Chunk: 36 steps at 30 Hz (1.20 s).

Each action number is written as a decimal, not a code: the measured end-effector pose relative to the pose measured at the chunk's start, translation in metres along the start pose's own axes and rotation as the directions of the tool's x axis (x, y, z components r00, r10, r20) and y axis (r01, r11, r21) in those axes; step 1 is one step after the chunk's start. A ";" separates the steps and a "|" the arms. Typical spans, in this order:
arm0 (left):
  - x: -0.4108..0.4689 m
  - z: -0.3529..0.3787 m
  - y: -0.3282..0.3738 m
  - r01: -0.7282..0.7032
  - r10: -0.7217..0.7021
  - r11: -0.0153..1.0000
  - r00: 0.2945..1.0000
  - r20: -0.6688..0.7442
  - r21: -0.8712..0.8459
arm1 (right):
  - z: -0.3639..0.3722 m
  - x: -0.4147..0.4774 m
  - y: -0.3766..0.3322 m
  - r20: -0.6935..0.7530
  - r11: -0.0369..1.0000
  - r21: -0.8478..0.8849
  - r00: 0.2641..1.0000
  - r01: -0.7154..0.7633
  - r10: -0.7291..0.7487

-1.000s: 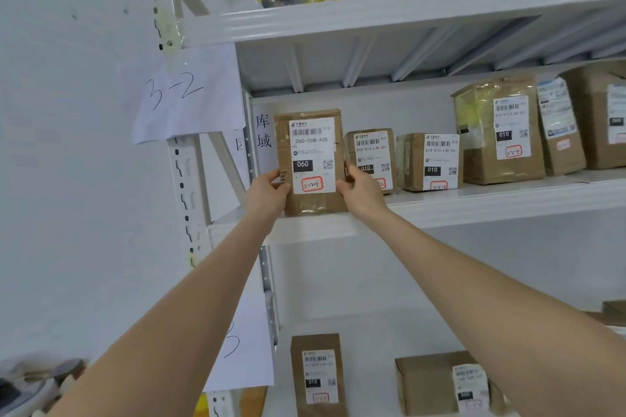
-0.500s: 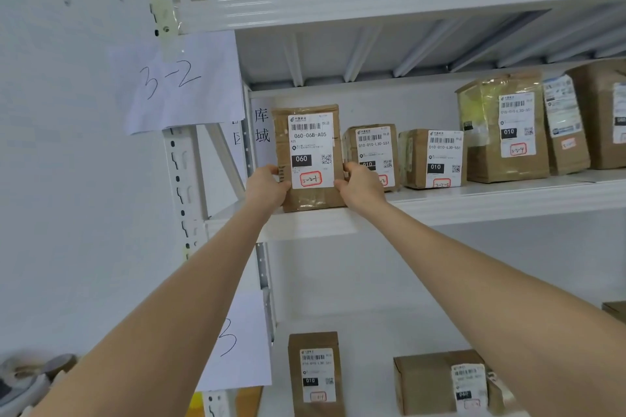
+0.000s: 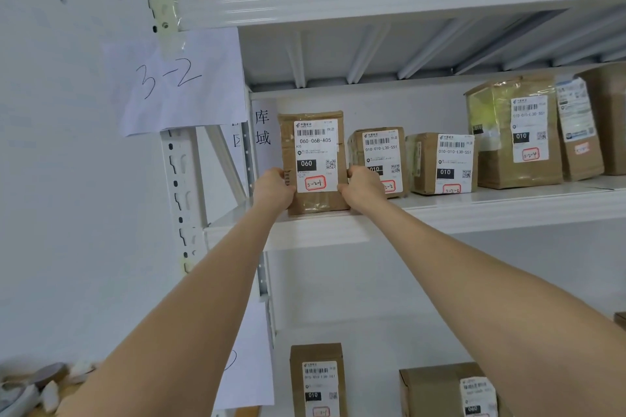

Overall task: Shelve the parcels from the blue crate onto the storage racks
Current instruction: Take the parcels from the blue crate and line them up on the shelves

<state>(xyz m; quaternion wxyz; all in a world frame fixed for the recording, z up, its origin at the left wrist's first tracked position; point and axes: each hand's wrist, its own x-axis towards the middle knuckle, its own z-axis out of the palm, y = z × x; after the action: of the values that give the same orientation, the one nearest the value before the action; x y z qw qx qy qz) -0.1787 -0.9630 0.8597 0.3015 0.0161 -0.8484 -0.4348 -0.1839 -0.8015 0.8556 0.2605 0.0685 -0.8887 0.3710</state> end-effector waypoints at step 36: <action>0.027 0.011 -0.001 -0.020 0.011 0.995 0.996 0.091 0.102 | 0.009 0.025 -0.004 0.065 0.995 -0.061 0.995 -0.075 0.079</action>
<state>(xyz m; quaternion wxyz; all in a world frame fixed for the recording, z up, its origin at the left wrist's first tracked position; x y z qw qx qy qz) -0.2069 -0.9629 0.8678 0.2648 0.0054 -0.8826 -0.3883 -0.2078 -0.8091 0.8655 0.2179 0.0390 -0.9094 0.3521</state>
